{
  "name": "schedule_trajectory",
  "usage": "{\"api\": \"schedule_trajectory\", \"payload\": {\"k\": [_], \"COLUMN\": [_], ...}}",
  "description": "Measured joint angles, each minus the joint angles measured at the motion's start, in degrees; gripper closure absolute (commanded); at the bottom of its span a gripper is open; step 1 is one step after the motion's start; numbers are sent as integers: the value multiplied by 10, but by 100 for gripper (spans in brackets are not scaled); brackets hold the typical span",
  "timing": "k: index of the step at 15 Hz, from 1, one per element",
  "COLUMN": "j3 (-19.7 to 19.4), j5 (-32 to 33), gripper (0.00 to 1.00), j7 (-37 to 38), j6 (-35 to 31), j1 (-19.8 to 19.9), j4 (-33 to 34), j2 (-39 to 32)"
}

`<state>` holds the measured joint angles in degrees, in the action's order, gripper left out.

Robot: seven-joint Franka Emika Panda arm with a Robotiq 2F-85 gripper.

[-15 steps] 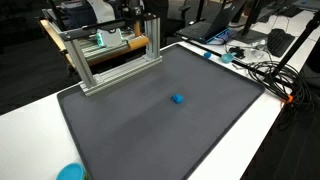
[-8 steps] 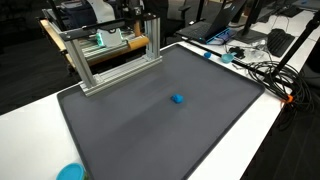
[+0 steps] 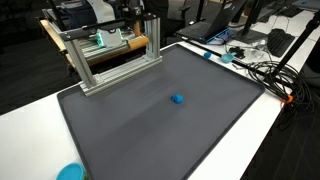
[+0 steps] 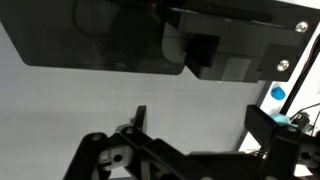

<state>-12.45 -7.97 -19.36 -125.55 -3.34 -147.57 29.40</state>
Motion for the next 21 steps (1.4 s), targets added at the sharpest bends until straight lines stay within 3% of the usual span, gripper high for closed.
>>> {"api": "schedule_trajectory", "payload": {"k": [3, 8, 11, 15, 18, 21], "j3": [12, 101, 142, 135, 120, 123], "j5": [1, 53, 87, 80, 76, 81], "gripper": [0, 0, 0, 0, 0, 0], "j7": [16, 161, 232, 197, 180, 190], "j6": [-11, -96, -85, -11, -4, -9], "j1": [9, 56, 79, 53, 31, 35], "j4": [-2, -48, -74, -83, -83, -84], "j2": [1, 37, 77, 127, 133, 133]}}
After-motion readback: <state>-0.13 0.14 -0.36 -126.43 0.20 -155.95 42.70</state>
